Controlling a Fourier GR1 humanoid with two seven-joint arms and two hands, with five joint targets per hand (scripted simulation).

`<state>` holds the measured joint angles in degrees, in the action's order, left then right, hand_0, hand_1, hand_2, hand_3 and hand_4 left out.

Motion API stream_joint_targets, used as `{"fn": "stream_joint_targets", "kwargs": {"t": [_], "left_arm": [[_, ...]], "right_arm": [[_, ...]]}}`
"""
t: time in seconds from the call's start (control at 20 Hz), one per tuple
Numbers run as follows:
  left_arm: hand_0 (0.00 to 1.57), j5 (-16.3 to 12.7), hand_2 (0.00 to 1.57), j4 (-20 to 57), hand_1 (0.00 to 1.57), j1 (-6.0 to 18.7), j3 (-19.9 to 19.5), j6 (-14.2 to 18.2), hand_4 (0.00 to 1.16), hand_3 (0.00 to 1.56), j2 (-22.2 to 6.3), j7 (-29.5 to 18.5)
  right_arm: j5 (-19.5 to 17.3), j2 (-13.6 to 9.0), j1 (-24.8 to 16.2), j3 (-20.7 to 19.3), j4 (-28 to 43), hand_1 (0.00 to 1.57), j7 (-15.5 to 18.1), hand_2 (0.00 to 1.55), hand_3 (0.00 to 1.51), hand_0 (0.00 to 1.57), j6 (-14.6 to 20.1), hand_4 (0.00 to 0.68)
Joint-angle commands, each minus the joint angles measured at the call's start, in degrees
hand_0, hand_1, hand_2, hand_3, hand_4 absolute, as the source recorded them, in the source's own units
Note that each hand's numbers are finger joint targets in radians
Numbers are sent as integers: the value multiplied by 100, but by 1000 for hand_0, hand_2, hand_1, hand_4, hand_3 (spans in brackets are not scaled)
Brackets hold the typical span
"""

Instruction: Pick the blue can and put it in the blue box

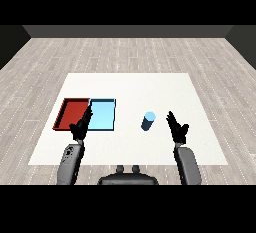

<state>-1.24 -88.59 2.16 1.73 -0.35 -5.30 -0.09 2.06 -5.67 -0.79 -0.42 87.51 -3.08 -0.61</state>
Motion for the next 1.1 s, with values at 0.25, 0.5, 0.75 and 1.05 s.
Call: {"fn": "stream_joint_targets", "kwargs": {"t": [0.25,0.5,0.75,1.05], "left_arm": [[0,-43,0,-419,0,-333,-172,136,0,0,122,343],[0,-160,0,-479,0,-276,-316,-16,0,0,255,-1656],[0,-127,0,-153,0,-245,-408,-70,0,0,232,-1965],[0,-268,0,107,0,-123,-598,-276,0,0,91,-2100]], "right_arm": [[-648,439,276,353,-144,0,-156,0,0,0,563,0],[124,513,25,489,607,0,1529,0,0,0,-341,0],[-28,510,-84,619,-17,0,2266,0,0,0,-346,0],[65,560,332,527,-611,0,2514,0,0,0,-219,0]]}}
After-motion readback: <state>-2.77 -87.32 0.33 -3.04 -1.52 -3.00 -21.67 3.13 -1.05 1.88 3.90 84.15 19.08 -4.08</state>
